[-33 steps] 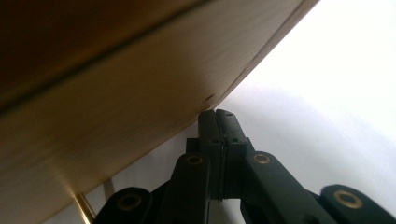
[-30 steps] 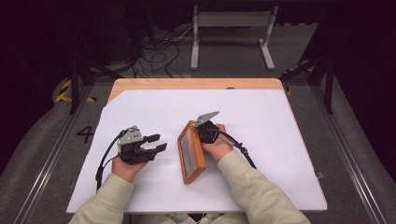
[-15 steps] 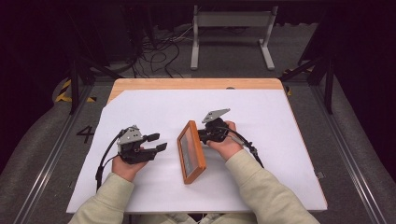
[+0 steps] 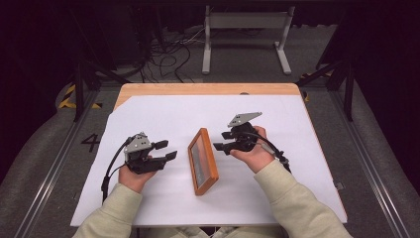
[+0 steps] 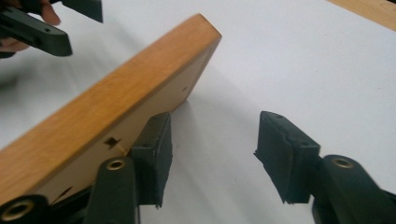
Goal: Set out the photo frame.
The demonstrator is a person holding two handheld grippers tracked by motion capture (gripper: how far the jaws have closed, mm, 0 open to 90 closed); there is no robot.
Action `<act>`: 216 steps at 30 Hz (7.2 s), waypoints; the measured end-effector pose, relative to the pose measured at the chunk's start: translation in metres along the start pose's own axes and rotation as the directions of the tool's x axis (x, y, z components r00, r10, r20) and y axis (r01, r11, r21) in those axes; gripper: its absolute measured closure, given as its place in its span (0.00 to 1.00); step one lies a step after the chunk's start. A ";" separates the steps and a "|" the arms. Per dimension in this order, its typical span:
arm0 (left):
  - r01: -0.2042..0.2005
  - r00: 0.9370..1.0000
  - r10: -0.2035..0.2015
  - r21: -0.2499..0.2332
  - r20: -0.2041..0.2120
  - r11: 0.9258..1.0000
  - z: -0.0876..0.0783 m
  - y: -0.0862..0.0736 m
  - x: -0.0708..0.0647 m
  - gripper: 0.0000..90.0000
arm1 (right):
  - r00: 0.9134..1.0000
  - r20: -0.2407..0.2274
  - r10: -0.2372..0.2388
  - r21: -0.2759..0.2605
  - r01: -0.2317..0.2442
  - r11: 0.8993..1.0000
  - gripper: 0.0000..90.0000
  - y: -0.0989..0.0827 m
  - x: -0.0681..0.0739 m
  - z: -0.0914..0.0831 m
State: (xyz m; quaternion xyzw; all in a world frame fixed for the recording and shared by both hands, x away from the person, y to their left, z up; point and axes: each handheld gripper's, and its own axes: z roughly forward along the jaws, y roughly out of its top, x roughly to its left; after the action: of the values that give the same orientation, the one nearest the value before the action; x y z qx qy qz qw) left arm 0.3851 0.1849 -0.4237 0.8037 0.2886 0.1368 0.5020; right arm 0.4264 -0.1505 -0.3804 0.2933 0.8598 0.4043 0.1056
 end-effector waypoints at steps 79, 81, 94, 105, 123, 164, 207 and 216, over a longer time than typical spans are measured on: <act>0.008 1.000 -0.008 0.004 -0.020 1.000 -0.001 -0.003 0.001 0.47 | 0.969 -0.105 0.222 0.327 -0.177 0.928 0.51 0.027 0.047 0.038; 0.008 1.000 -0.007 0.004 -0.019 1.000 -0.002 -0.003 0.001 0.47 | 0.967 -0.096 0.237 0.340 -0.192 0.920 0.56 0.028 0.047 0.037; 0.007 1.000 -0.008 -0.005 -0.028 1.000 -0.005 -0.002 0.003 0.47 | 0.961 -0.097 0.259 0.385 -0.203 0.900 0.77 0.034 0.042 0.033; 0.018 0.999 -0.019 -0.013 -0.033 1.000 -0.007 -0.003 0.005 0.48 | 0.964 -0.141 0.223 0.394 -0.152 0.906 0.79 0.042 0.036 0.028; 0.026 0.999 -0.027 -0.016 -0.045 1.000 -0.012 -0.007 0.005 0.48 | 0.932 -0.341 -0.123 0.385 0.258 0.886 0.79 0.078 0.013 0.002; 0.032 0.999 -0.032 -0.011 -0.028 0.999 -0.009 -0.006 0.006 0.48 | 0.868 -0.388 -0.310 0.320 0.443 0.838 0.59 0.059 -0.036 0.033; 0.025 1.000 -0.025 -0.012 -0.010 1.000 -0.018 -0.006 -0.003 0.38 | 0.998 0.027 -0.065 -0.030 0.065 0.997 0.07 -0.032 -0.064 -0.099; 0.020 0.999 -0.020 -0.014 -0.032 1.000 -0.019 -0.008 0.001 0.37 | 0.996 0.085 0.015 -0.116 -0.005 0.993 0.06 -0.073 -0.065 -0.109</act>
State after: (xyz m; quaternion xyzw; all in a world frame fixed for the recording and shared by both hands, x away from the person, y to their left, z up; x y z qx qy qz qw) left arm 0.3732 0.2018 -0.4221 0.7952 0.3036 0.1465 0.5041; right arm 0.4023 -0.2947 -0.3685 0.3081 0.8281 0.4411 0.1574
